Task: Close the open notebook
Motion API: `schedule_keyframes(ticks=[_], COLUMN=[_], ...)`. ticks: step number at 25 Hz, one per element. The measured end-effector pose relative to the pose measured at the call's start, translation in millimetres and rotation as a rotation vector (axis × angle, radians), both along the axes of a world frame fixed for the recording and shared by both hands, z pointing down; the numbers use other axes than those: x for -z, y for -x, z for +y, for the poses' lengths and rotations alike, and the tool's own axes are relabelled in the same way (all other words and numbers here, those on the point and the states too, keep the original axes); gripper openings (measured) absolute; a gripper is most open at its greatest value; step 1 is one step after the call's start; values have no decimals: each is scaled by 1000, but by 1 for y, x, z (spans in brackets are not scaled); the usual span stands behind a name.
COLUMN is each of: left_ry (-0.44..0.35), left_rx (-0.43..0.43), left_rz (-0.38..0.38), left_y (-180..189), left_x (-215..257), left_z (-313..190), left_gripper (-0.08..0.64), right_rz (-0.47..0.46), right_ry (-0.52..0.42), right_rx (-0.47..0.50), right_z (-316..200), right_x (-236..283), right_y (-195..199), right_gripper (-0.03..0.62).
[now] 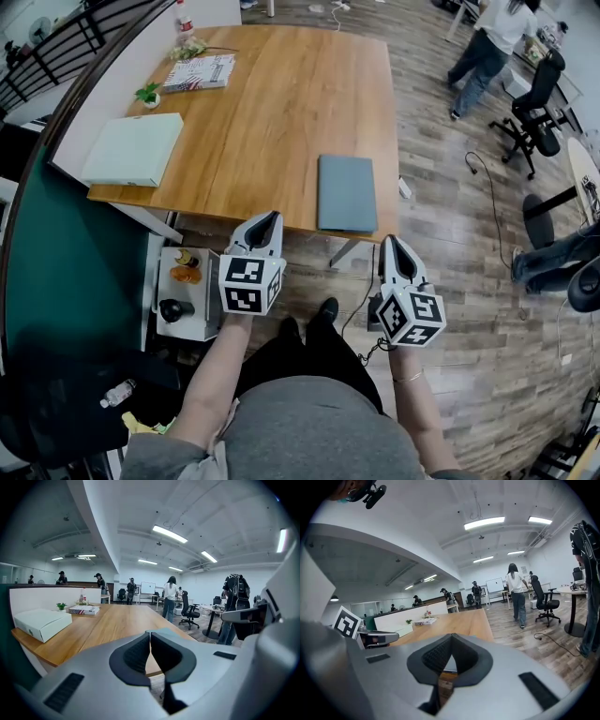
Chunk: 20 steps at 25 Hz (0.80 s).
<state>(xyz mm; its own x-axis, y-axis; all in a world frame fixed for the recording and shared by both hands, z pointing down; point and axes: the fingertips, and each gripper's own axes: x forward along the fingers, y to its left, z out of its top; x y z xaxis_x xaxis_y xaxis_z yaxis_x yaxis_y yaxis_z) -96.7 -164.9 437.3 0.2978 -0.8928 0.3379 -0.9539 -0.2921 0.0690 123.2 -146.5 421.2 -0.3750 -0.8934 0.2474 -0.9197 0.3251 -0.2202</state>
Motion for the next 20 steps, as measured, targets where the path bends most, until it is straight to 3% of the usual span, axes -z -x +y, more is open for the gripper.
schedule_keyframes(ticks=[20], left_ry=[-14], left_rx=[9], left_rz=[14], left_y=[14], left_x=[1], left_z=[18], left_gripper=[29], right_rz=[22], right_ry=[-12], right_rx=[21], right_z=[16], right_x=[1], right_y=[20], right_gripper=[3])
